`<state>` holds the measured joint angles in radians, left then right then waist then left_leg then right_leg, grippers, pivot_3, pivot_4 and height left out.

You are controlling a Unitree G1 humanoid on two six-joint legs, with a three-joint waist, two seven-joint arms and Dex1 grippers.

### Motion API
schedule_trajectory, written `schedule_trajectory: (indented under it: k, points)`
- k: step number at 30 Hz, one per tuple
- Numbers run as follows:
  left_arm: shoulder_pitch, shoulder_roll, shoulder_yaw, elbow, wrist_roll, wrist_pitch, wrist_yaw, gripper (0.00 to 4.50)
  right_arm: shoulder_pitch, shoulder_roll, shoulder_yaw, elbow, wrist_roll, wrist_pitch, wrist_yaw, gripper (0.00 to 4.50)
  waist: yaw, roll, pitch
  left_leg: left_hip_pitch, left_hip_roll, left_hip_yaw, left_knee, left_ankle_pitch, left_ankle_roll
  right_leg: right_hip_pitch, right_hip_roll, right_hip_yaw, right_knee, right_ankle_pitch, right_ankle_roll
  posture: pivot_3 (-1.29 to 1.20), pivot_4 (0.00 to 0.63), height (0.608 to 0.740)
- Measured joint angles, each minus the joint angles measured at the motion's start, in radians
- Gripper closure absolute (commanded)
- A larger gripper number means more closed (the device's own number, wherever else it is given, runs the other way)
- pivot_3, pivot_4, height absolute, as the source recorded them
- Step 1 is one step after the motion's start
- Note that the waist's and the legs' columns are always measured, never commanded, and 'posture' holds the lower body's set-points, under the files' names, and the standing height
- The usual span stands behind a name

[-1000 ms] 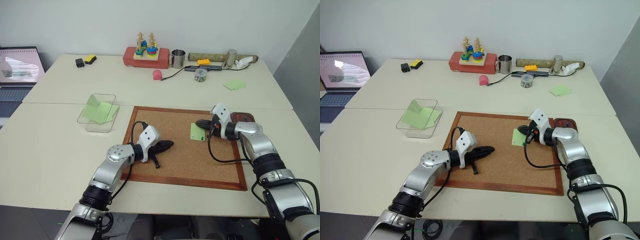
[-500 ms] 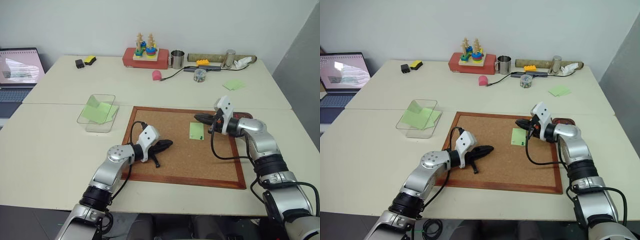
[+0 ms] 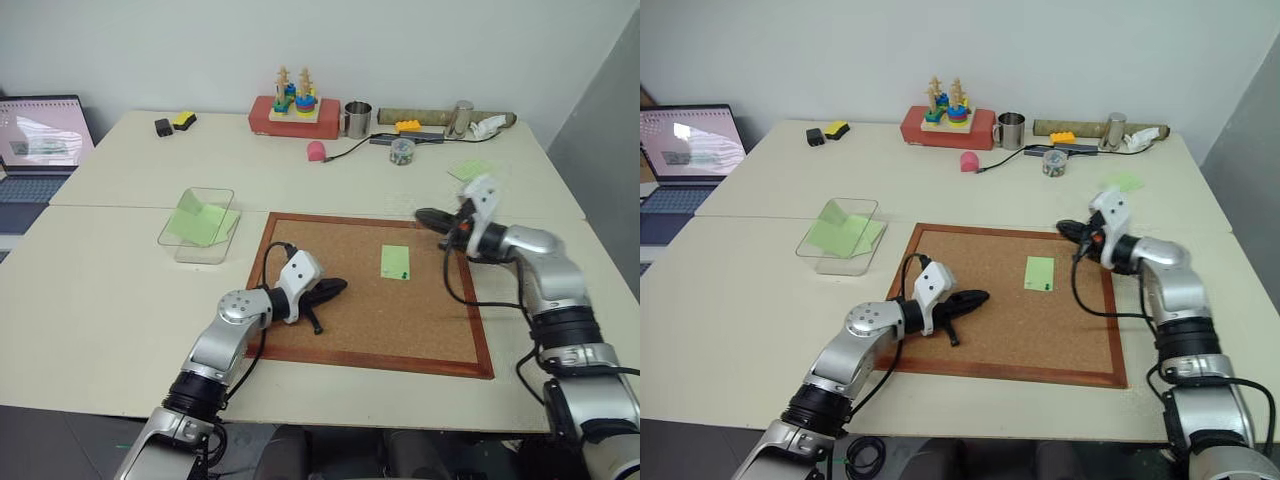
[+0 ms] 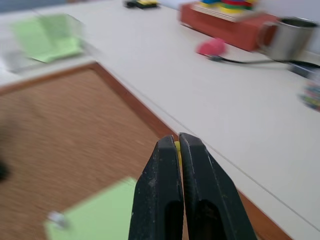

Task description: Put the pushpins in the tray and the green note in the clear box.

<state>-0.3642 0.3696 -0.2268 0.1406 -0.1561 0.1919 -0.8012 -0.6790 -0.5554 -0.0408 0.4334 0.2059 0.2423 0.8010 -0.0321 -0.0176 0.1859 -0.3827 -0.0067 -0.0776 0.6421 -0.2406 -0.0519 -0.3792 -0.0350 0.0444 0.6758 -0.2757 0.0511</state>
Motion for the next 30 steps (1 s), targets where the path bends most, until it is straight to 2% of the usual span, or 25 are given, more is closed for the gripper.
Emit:
schedule_trajectory:
  k: [6,16,17,18,21,29,30]
  points:
    - [0.001,0.001,0.000,0.001,0.003,-0.001,0.001,4.50,-0.013,-0.079,-0.056,0.173,-0.092,-0.005,-0.180,4.45,0.000,0.001,0.000,0.000,0.000,0.001,0.000,0.000,0.000,0.000,0.000,0.001,0.000,0.000,0.000,0.00,0.150,0.740]
    - [-0.006,-0.002,-0.003,0.011,0.006,-0.006,0.002,4.50,-0.013,-0.080,-0.044,0.234,-0.129,0.002,-0.192,4.45,-0.001,0.001,-0.001,0.000,0.000,0.001,0.001,0.000,0.000,0.001,0.000,0.001,0.000,0.000,0.000,0.00,0.150,0.740]
    - [-0.006,-0.002,-0.003,0.012,0.006,-0.006,0.002,4.50,-0.013,-0.080,-0.042,0.237,-0.134,0.005,-0.191,4.04,-0.001,0.001,-0.001,0.000,0.000,0.001,0.001,0.000,0.000,0.001,0.000,0.001,0.000,0.000,0.000,0.00,0.150,0.740]
    - [-0.006,-0.002,-0.003,0.012,0.006,-0.007,0.002,4.50,-0.013,-0.080,-0.041,0.239,-0.137,0.007,-0.191,3.91,-0.001,0.001,-0.001,0.000,0.000,0.001,0.001,0.000,0.000,0.001,0.000,0.001,0.000,0.000,0.000,0.00,0.150,0.740]
    - [-0.006,-0.002,-0.003,0.013,0.006,-0.007,0.002,4.50,-0.013,-0.080,-0.037,0.240,-0.141,0.012,-0.189,3.12,-0.001,0.001,-0.001,0.000,0.000,0.001,0.001,0.000,0.000,0.001,0.000,0.001,0.000,0.000,0.000,0.00,0.150,0.740]
    - [-0.007,-0.002,-0.003,0.014,0.006,-0.008,0.002,4.50,-0.004,-0.092,-0.041,0.196,-0.133,0.040,-0.157,1.62,-0.001,0.001,-0.001,0.000,0.000,0.001,0.001,0.000,0.000,0.001,0.000,0.001,0.000,0.000,0.000,0.00,0.150,0.740]
    - [-0.007,-0.002,-0.003,0.014,0.006,-0.008,0.001,4.50,0.001,-0.098,-0.047,0.173,-0.124,0.047,-0.146,1.62,0.000,0.001,-0.001,0.000,0.000,0.001,0.001,0.000,0.000,0.001,0.000,0.001,0.000,0.000,0.000,0.00,0.150,0.740]
